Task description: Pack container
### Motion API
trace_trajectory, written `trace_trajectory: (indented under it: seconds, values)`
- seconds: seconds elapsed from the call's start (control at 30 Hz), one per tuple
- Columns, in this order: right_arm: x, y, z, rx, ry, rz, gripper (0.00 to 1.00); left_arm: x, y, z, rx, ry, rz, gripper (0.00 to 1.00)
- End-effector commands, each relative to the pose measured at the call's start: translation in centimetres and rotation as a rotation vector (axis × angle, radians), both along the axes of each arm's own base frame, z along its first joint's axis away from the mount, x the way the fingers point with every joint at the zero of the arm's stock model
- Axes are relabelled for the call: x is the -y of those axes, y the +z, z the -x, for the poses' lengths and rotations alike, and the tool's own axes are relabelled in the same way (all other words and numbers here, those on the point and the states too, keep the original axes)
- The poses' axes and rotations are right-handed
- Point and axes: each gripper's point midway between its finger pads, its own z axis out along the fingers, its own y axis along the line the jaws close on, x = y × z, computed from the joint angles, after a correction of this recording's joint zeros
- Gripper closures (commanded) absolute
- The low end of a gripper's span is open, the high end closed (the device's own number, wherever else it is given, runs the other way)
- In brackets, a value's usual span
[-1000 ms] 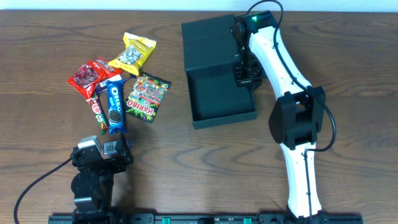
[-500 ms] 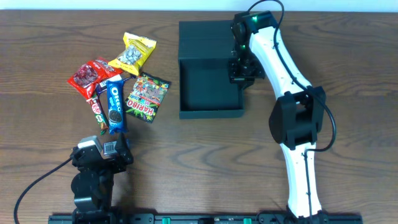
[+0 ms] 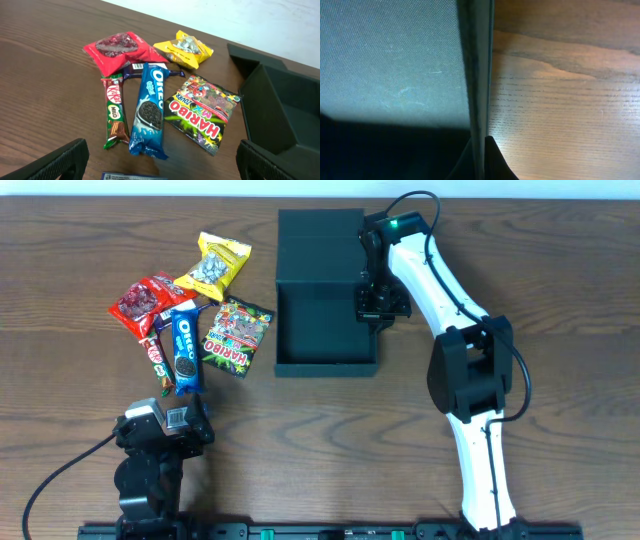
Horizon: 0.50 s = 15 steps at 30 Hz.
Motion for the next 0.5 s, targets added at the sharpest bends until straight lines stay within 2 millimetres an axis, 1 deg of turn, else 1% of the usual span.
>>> trace_trajectory:
  seconds: [0.0, 0.13, 0.33, 0.4, 0.47]
  values:
    - [0.3, -0.2, 0.6, -0.024, -0.073, 0.039, 0.99, -0.3, -1.0, 0.1, -0.024, 0.011, -0.015, 0.05]
    - [0.7, -0.1, 0.9, -0.036, -0.086, 0.060, 0.99, -0.3, -1.0, 0.1, -0.024, 0.011, -0.015, 0.05]
    - [1.6, -0.2, 0.7, -0.019, 0.007, 0.090, 0.98, -0.3, -1.0, 0.1, -0.024, 0.011, -0.015, 0.05]
    - [1.7, -0.2, 0.7, -0.017, 0.018, 0.095, 0.98, -0.3, -1.0, 0.1, -0.024, 0.011, -0.015, 0.05]
    - [2.3, -0.2, 0.7, -0.012, 0.032, 0.123, 0.99, -0.3, -1.0, 0.1, -0.024, 0.011, -0.015, 0.05]
